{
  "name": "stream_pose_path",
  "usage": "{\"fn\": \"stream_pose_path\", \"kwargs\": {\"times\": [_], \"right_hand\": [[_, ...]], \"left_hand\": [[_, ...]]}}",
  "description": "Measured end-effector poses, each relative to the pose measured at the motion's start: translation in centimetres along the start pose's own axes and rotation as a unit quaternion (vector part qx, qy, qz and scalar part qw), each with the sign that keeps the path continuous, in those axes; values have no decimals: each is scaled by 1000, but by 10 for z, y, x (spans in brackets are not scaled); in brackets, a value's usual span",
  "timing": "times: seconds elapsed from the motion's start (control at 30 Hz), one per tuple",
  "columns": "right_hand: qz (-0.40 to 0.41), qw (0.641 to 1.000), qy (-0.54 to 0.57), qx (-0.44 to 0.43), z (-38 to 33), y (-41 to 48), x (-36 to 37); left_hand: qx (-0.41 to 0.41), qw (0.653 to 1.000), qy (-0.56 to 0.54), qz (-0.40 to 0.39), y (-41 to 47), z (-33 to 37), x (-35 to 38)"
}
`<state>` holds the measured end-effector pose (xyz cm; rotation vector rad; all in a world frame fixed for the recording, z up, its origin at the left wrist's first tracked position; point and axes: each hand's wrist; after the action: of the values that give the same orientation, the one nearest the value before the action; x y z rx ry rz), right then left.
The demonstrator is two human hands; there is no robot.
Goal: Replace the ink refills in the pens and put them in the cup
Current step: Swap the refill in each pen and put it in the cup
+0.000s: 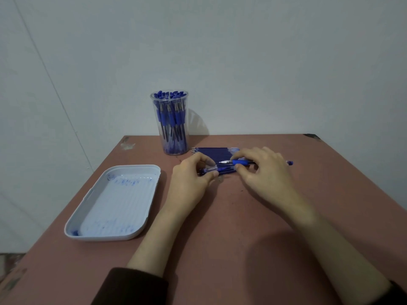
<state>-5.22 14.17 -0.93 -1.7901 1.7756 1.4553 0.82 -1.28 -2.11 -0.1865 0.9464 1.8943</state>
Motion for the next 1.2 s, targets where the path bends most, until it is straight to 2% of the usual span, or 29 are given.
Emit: {"fn": "stream_pose_path", "kwargs": {"times": [0.23, 0.4, 0.53, 0.7, 0.87, 1.2], "right_hand": [[-16, 999, -14, -24, -2, -2, 2], [-55, 998, 28, -31, -6, -4, 2], [-61, 995, 72, -2, -13, -8, -5], [-74, 994, 62, 43, -17, -12, -8], [-79, 989, 104, 72, -13, -11, -5], [-96, 987, 96, 88, -14, -13, -4]], "left_hand": [[5, 1000, -15, -19, 0, 1, 1], [21, 998, -53, -34, -1, 5, 1], [37, 991, -131, -8, -2, 11, -1], [56, 981, -186, -12, -6, 18, 2], [66, 979, -193, -10, -7, 19, 3], [78, 980, -185, -7, -6, 15, 9]]}}
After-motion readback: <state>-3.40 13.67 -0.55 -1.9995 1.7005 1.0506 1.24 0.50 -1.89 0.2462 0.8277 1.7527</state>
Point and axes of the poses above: each hand's wrist, its own y-axis towards the middle knuckle, its own x-axis out of the palm, z = x × y, and after that the axes turned 12 degrees about x, right-handed
